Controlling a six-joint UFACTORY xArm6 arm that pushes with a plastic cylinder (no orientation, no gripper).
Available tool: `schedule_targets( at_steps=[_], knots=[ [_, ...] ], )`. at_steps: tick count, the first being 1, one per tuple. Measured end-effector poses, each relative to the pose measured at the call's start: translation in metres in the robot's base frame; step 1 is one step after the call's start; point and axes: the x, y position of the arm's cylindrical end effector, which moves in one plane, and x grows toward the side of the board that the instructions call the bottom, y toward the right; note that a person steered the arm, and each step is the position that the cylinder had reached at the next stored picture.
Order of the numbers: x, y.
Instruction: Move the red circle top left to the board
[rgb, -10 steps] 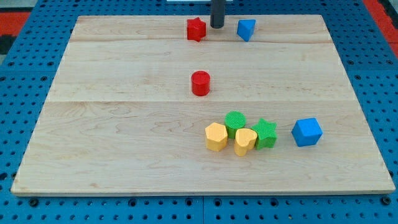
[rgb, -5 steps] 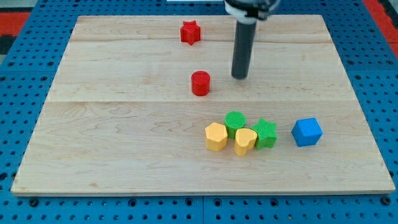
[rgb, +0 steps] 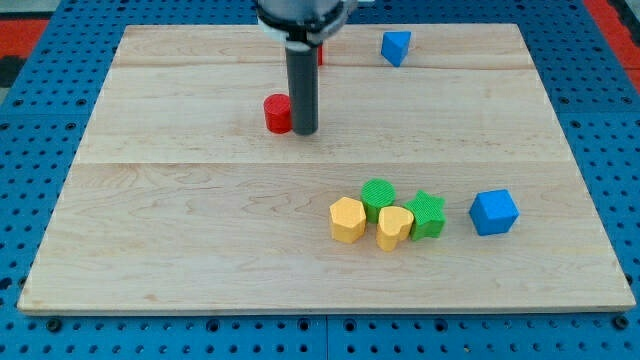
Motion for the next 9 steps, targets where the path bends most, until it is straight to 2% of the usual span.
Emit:
schedule_targets(
  at_steps=[1,2,3,4,7,8,9],
  knots=[
    [-0.038,-0.040],
    [-0.038,-0.060],
    [-0.005,-0.064],
    [-0.020,-0.092],
    [-0.105,-0.138],
    [-0.064,-0.119],
    [-0.011,-0.006]
  ],
)
